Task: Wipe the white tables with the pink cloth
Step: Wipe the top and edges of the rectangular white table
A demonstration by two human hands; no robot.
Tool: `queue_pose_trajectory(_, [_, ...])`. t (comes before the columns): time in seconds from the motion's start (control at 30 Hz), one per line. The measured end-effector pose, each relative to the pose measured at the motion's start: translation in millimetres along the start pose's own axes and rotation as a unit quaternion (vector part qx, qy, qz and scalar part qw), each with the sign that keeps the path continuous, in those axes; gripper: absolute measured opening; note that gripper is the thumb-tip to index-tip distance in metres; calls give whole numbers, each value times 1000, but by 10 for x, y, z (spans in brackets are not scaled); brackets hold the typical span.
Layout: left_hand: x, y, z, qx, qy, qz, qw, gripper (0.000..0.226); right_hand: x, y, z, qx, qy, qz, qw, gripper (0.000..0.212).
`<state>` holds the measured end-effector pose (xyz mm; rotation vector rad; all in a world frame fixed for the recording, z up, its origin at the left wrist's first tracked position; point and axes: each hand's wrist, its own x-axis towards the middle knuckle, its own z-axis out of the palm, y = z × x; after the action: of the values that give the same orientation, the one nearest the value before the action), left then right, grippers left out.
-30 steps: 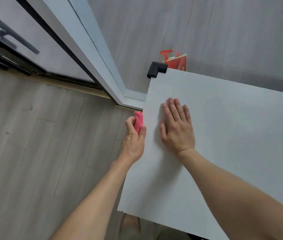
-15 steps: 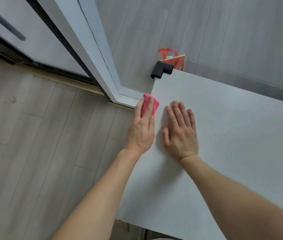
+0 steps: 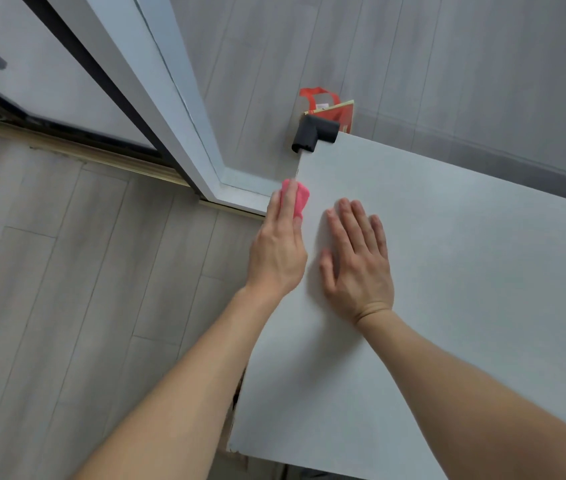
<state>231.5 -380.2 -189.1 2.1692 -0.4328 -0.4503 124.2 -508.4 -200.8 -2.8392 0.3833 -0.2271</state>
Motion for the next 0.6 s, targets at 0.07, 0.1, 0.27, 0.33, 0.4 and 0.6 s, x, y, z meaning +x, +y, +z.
queue_pose_trajectory(0.07, [377,48,30,-18,-8,-9,1000,57,5,-1,-6,-3,3,1,1000,68])
queue_pose_trajectory(0.1, [511,55,24,-16,-12,-11,1000,59,6,0,-7,-3,3,1,1000,68])
queue_pose_trajectory(0.27, [-74,-86,-88,-29,-32,12,999,58,12,-16,-13,-3,-5,5,1000,69])
queue_pose_trajectory(0.33, [-310,-135,-128,-34,-37,3,999,59,13,-23,-14,-9,-9,6,1000,69])
queue_pose_trajectory(0.4, [-115,-109,-129,-33,-40,-10,999,57,16,-18,-15,-16,-17,7,1000,70])
queue_pose_trajectory(0.6, [580,85,-25,-40,-23,-45,998,53,13,18,-2,-22,-18,3,1000,71])
